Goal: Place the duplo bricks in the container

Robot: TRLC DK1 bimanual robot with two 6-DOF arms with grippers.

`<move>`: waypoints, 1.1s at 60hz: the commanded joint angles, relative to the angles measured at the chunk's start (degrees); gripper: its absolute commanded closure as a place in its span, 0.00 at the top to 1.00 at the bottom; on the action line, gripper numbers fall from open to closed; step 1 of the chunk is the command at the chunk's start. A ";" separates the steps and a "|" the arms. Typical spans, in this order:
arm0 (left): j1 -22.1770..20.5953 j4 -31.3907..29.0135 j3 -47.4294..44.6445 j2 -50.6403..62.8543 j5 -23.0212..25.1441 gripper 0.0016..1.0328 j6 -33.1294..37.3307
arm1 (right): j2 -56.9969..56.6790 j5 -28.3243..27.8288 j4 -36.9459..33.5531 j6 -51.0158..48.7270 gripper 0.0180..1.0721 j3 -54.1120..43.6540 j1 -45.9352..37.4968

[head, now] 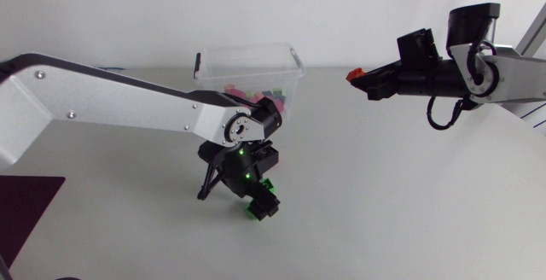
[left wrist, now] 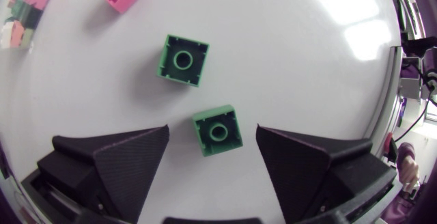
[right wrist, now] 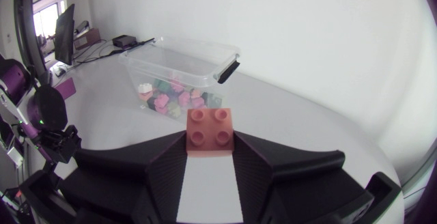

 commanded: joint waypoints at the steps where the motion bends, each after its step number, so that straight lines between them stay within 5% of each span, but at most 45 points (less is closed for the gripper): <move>1: -0.51 -1.01 1.57 1.81 -1.19 0.79 -1.86 | -2.22 -0.95 -0.14 1.62 0.26 -1.62 -0.44; 16: -0.86 -0.22 2.09 4.01 -1.28 0.50 -2.74 | -5.03 -1.13 -0.49 4.34 0.26 -0.74 0.35; 24: -0.95 0.39 2.00 4.36 -1.28 0.16 -2.74 | -4.42 -0.42 -0.49 6.01 0.26 1.28 1.93; 66: 5.47 -2.95 -4.68 -9.70 -1.11 0.12 1.04 | 12.55 7.66 0.13 10.93 0.26 19.91 15.11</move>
